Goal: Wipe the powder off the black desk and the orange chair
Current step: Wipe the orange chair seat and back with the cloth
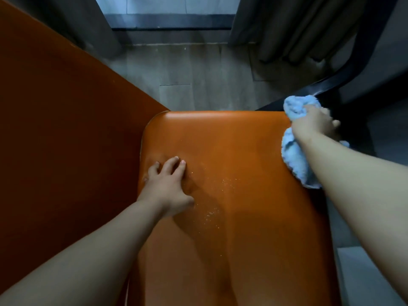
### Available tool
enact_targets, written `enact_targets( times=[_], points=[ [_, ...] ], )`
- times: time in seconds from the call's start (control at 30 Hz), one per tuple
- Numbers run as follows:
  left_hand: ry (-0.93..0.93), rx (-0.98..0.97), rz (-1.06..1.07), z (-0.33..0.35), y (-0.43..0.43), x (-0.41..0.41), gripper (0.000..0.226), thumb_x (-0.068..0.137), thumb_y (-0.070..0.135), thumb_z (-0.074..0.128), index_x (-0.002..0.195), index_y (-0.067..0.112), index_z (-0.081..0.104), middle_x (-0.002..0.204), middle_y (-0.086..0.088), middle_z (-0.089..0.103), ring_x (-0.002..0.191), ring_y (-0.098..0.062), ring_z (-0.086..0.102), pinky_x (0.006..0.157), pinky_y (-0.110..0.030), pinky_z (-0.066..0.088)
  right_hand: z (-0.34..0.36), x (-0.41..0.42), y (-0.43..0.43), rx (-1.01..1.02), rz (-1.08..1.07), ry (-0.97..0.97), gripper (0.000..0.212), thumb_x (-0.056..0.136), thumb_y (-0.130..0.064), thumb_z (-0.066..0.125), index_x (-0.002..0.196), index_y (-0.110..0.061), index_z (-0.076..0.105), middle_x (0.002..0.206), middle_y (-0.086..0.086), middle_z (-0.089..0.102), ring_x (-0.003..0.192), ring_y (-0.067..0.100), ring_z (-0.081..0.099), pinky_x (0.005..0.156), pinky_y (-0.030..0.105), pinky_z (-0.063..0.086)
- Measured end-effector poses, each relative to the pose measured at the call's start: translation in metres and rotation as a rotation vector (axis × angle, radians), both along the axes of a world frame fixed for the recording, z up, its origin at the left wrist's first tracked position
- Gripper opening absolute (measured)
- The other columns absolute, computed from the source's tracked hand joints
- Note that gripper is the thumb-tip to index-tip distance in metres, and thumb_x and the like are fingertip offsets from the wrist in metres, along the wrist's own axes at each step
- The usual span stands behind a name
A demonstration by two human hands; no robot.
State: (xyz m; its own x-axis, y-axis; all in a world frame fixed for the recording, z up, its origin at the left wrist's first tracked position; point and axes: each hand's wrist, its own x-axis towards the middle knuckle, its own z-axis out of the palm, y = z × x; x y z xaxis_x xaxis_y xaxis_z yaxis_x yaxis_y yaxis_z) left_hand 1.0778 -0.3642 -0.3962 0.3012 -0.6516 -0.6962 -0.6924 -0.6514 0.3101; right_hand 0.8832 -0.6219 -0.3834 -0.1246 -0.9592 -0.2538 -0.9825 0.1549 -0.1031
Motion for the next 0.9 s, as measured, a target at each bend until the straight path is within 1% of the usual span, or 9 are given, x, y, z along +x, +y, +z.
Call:
enact_targets(
  times=[0.13,0.23,0.3,0.37,0.47,0.57,0.63,0.77,0.9],
  points=[
    [-0.027,-0.010,-0.007,-0.002,0.002,-0.002,0.102,0.073,0.051,0.063,0.149,0.035,-0.004,0.154,0.020,-0.012,0.142,-0.030,-0.012,0.116,-0.053,0.010,-0.003,0.069,0.050,-0.033,0.306,-0.019,0.040,0.087,-0.018,0.046,0.124,-0.033,0.051,0.136,0.003,0.042,0.128,0.034,0.031,0.101,0.053,0.026],
    [-0.038,-0.010,-0.020,-0.002,0.003,-0.003,0.104,0.071,0.050,0.063,0.149,0.034,-0.004,0.154,0.020,-0.013,0.142,-0.029,-0.012,0.117,-0.051,0.010,-0.009,0.089,0.109,-0.062,0.802,-0.059,0.044,0.086,-0.020,0.050,0.126,-0.038,0.049,0.141,-0.006,0.039,0.126,0.030,0.032,0.097,0.049,0.027],
    [-0.046,-0.011,-0.027,-0.001,0.003,-0.002,0.104,0.071,0.050,0.063,0.149,0.034,-0.004,0.154,0.020,-0.013,0.142,-0.030,-0.011,0.117,-0.050,0.011,-0.007,0.072,0.103,-0.056,1.078,-0.037,0.047,0.084,-0.021,0.053,0.128,-0.038,0.049,0.144,-0.008,0.037,0.123,0.028,0.034,0.091,0.044,0.030],
    [-0.051,-0.014,-0.027,-0.001,0.004,-0.004,0.104,0.073,0.051,0.063,0.149,0.033,-0.005,0.155,0.019,-0.014,0.142,-0.030,-0.013,0.117,-0.051,0.009,-0.010,0.043,0.061,-0.043,1.047,0.042,0.054,0.081,-0.021,0.056,0.132,-0.037,0.046,0.149,-0.005,0.033,0.125,0.029,0.034,0.092,0.045,0.033],
    [-0.060,-0.026,-0.022,-0.003,0.006,-0.008,0.104,0.074,0.052,0.062,0.149,0.032,-0.007,0.155,0.017,-0.017,0.142,-0.031,-0.017,0.115,-0.052,0.001,-0.008,-0.005,-0.009,0.030,0.692,0.076,0.056,0.084,-0.016,0.051,0.137,-0.032,0.042,0.150,0.000,0.034,0.132,0.033,0.033,0.106,0.051,0.031],
    [-0.050,-0.013,-0.025,-0.003,0.006,-0.008,0.104,0.074,0.052,0.061,0.149,0.032,-0.008,0.155,0.017,-0.018,0.142,-0.031,-0.018,0.115,-0.052,-0.001,-0.003,-0.030,0.009,0.006,0.521,-0.006,0.055,0.081,-0.009,0.050,0.134,-0.025,0.048,0.145,0.007,0.040,0.130,0.036,0.035,0.107,0.046,0.029],
    [-0.036,-0.001,-0.024,-0.001,0.005,-0.007,0.103,0.075,0.052,0.061,0.149,0.032,-0.008,0.154,0.018,-0.018,0.142,-0.030,-0.019,0.115,-0.052,0.001,-0.001,-0.043,0.067,-0.030,0.499,-0.046,0.052,0.078,-0.008,0.056,0.128,-0.024,0.055,0.142,0.008,0.044,0.122,0.039,0.040,0.102,0.046,0.032],
    [-0.016,0.022,-0.032,0.004,0.003,-0.005,0.102,0.076,0.050,0.061,0.149,0.032,-0.008,0.154,0.018,-0.018,0.142,-0.030,-0.018,0.115,-0.052,0.003,0.010,-0.066,0.174,0.029,0.587,-0.017,0.059,0.055,-0.003,0.076,0.109,-0.025,0.069,0.130,0.005,0.058,0.109,0.039,0.052,0.085,0.050,0.039],
    [-0.014,0.024,-0.034,0.002,0.002,-0.003,0.103,0.075,0.049,0.062,0.149,0.033,-0.007,0.154,0.019,-0.017,0.142,-0.030,-0.017,0.117,-0.054,0.009,-0.002,-0.048,0.105,-0.012,0.616,0.060,0.056,0.076,-0.011,0.059,0.127,-0.032,0.055,0.146,-0.004,0.041,0.125,0.031,0.035,0.099,0.048,0.029]
  ],
)
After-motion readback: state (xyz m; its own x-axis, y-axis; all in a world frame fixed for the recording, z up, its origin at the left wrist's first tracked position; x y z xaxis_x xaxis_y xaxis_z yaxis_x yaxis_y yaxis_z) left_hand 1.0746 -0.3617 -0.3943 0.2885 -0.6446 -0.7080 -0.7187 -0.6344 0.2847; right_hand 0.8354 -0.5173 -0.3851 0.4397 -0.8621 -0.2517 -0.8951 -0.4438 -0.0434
